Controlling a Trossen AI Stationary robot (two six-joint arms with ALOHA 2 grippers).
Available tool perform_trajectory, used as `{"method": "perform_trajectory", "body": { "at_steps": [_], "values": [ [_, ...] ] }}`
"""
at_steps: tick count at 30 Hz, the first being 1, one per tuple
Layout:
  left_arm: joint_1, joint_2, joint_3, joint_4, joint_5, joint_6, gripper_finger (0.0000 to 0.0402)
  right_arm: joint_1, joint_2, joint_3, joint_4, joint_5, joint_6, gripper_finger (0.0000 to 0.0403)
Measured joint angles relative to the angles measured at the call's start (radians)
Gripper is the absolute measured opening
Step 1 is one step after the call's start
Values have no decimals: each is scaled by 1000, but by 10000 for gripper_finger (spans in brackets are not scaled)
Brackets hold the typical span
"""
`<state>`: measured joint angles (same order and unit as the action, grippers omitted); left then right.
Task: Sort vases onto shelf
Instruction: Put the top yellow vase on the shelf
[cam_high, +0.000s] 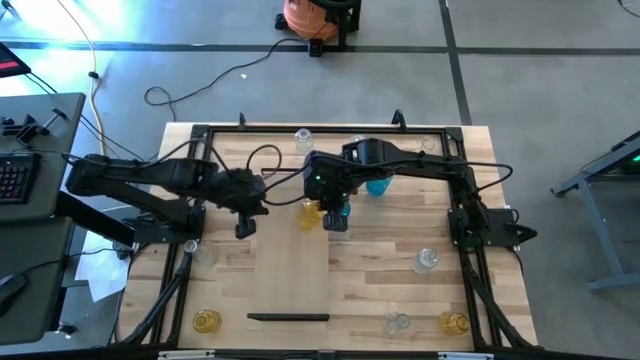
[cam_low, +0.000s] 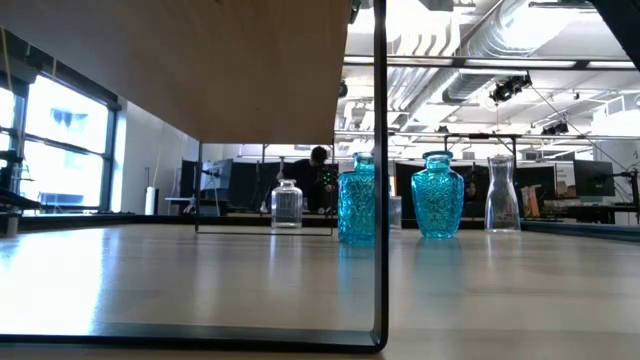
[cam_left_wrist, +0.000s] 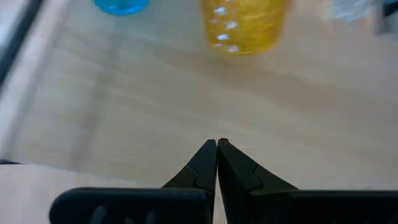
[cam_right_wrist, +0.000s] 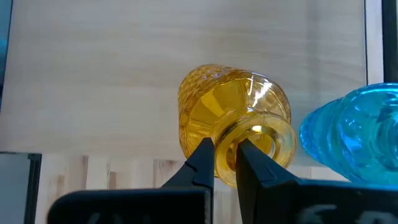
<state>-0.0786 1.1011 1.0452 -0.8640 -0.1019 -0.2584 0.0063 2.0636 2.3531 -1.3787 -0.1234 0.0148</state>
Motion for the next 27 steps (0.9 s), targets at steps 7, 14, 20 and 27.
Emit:
{"method": "perform_trajectory", "body": {
  "at_steps": [7, 14, 20, 27],
  "values": [
    [-106, 0, -121, 325, -192, -72, 5, 0, 0, 0, -48, 37, 9, 8],
    [-185, 14, -266, 695, -273, -145, 5, 0, 0, 2, -84, 69, -31, 8],
    [-196, 93, -280, 720, -273, -202, 5, 12, 0, 2, -83, 56, -43, 8],
    [-220, 197, -279, 958, -298, -193, 5, 26, 0, 2, -82, 44, -48, 8]
  ]
}}
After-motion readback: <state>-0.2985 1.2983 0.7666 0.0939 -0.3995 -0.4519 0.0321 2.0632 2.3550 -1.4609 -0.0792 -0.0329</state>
